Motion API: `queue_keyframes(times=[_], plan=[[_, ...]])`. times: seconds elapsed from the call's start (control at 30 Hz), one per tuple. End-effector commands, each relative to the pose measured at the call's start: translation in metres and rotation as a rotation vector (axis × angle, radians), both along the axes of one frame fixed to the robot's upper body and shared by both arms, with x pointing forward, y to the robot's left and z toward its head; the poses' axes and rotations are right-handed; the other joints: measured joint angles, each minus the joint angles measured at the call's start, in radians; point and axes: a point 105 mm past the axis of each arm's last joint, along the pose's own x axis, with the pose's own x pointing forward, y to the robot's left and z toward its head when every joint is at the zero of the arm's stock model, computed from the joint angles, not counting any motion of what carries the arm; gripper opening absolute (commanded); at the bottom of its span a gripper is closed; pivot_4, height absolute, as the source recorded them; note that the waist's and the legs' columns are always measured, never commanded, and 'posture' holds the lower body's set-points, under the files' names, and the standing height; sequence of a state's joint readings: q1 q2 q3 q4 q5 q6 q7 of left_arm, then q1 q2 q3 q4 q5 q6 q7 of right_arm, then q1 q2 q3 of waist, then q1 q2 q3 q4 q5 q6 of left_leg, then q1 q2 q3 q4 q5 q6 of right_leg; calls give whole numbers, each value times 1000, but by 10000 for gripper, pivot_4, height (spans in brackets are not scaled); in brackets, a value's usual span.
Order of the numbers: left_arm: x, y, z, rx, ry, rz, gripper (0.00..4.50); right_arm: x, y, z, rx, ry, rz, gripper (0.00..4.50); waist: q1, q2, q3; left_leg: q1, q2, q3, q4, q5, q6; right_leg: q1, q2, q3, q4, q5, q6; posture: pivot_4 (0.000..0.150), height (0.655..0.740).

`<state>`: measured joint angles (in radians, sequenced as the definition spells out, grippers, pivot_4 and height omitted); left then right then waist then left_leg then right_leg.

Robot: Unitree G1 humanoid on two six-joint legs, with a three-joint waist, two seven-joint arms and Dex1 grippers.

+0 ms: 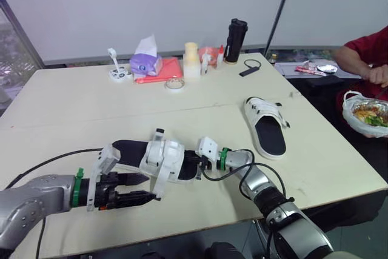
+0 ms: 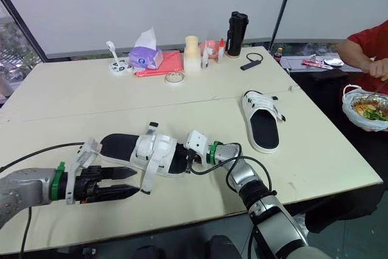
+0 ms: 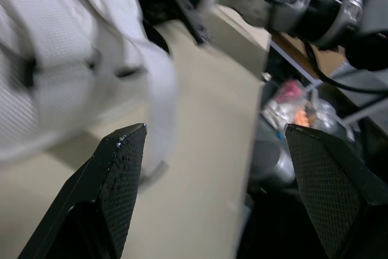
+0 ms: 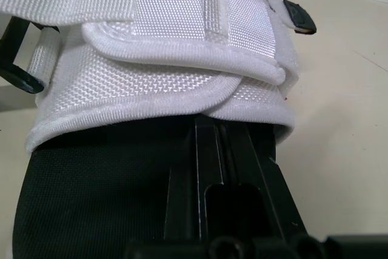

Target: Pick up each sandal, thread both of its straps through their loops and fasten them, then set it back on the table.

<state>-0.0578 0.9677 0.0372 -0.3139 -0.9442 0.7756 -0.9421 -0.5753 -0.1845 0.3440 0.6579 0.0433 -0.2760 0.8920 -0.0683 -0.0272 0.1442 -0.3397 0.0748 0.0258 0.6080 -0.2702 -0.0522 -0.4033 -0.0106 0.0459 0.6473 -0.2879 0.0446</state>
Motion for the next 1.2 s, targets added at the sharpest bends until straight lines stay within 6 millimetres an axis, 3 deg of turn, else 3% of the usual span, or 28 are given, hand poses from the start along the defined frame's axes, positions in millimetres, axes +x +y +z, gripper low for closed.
queue_keyframes(times=[0.03, 0.33, 0.37, 0.47, 0.63, 0.8, 0.9, 1.0, 1.07, 1.2], plan=[[10, -4, -6, 37, -28, -51, 37619, -20, -29, -74, -218, 222, -61, 0, -1, 0, 0, 0, 0, 0, 0, 0, 0, 0, 0, 0, 0, 0, 0, 1500, 7394], [8, -16, -16, 34, 46, -184, 37619, -20, -33, -74, -213, 220, -82, 0, -1, -1, -1, 0, -1, 1, -1, 0, 0, 0, 0, 2, 0, 1, -1, 1500, 7394], [8, -16, -17, 35, 45, -185, 35629, -20, -34, -74, -213, 221, -83, 0, -1, -1, -1, 0, -1, 1, -1, 0, 0, 0, 0, 2, 0, 1, -1, 1500, 7394], [8, -19, -19, 33, 52, -194, 25492, -22, -34, -75, -214, 222, -84, 0, 0, -1, -1, 0, -1, 1, -2, 0, 0, 0, 0, 2, 0, 0, 0, 1500, 7394], [12, -23, -23, 29, 45, -191, 1187, -22, -33, -75, -211, 223, -86, 0, 0, -1, -1, -1, -1, 1, -1, 0, 0, 0, 0, 2, 0, 0, 0, 1500, 7394], [14, -26, -19, 2, 41, -185, 453, -21, -34, -75, -212, 223, -91, 0, 0, -2, -1, -1, -1, 1, -2, 0, 0, 0, 0, 2, 0, 0, 0, 1500, 7394], [14, -28, -2, -85, 71, -187, 453, -21, -34, -75, -213, 224, -93, 0, 0, -2, 0, -1, -1, 1, -1, 0, 0, 0, 0, 2, 0, 0, 0, 1500, 7394], [17, -34, 41, -247, 100, -219, 453, -22, -36, -77, -218, 229, -94, 0, 0, -5, 1, -1, -1, 0, -1, 0, 0, 0, 0, 1, 0, -1, 1, 1500, 7394], [17, -40, 57, -301, 105, -256, 453, -22, -35, -78, -220, 229, -92, 0, 0, -7, 1, -1, -2, -1, -1, 0, 0, 0, 0, 0, 0, -1, 2, 1500, 7394], [37, -49, 67, -338, 121, -211, 453, -23, -29, -79, -221, 225, -80, 0, -2, -5, 1, 0, -6, -2, -1, 0, 1, 7, 0, 1, 0, -1, 3, 1500, 7394]])
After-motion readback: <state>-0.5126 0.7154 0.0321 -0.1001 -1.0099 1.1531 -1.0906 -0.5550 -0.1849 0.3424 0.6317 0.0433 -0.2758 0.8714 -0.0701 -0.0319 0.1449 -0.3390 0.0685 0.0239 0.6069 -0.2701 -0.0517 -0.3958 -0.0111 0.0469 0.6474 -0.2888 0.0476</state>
